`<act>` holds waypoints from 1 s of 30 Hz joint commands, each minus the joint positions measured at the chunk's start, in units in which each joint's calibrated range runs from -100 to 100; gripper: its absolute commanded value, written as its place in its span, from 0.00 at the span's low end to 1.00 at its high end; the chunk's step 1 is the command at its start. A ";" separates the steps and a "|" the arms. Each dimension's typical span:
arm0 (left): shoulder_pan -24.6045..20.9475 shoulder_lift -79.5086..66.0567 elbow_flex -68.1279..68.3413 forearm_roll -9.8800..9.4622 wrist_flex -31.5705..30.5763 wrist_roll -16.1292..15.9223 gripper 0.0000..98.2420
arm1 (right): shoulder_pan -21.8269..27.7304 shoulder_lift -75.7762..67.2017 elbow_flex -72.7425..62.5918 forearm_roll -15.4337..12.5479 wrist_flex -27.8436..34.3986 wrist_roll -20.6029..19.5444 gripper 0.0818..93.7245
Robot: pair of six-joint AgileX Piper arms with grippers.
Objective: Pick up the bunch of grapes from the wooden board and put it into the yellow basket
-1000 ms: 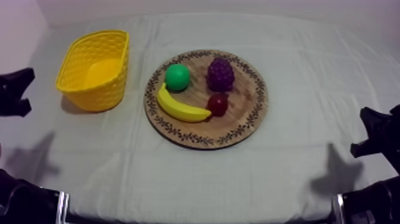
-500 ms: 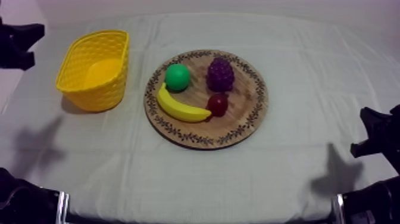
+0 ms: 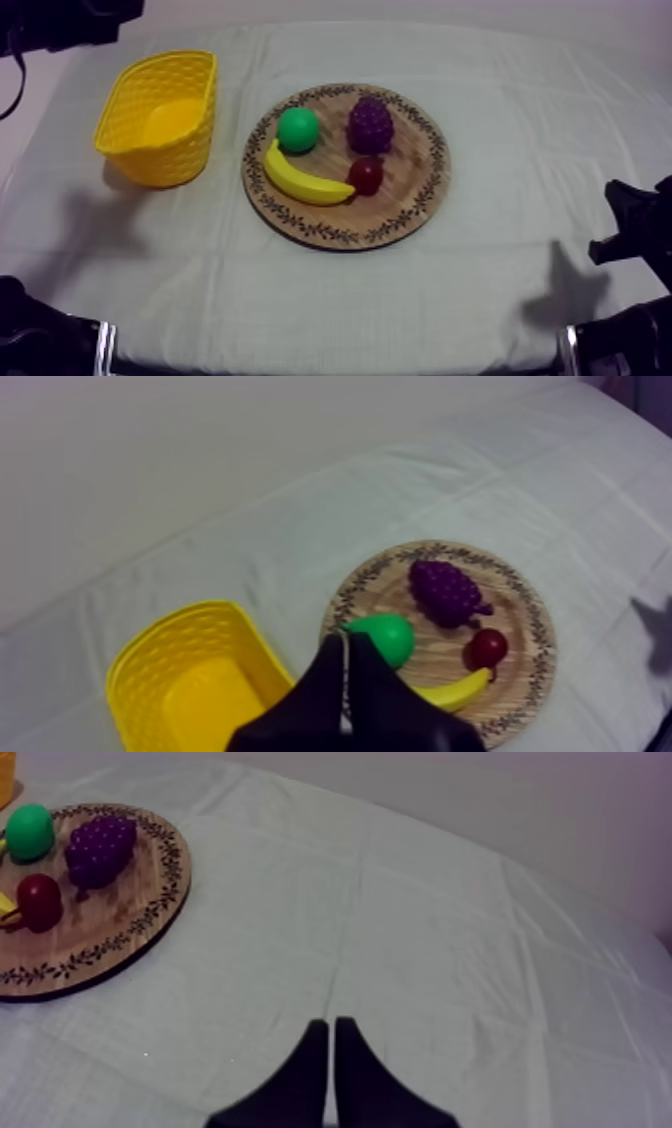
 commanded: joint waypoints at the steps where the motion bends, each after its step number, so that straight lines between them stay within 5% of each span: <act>1: 2.07 2.86 -4.02 -0.16 2.21 0.35 0.00 | 0.00 0.00 0.03 0.00 0.04 -0.01 0.00; 30: 10.60 34.52 -32.48 -0.24 4.90 1.20 0.00 | 0.00 0.00 0.03 0.00 0.04 -0.01 0.00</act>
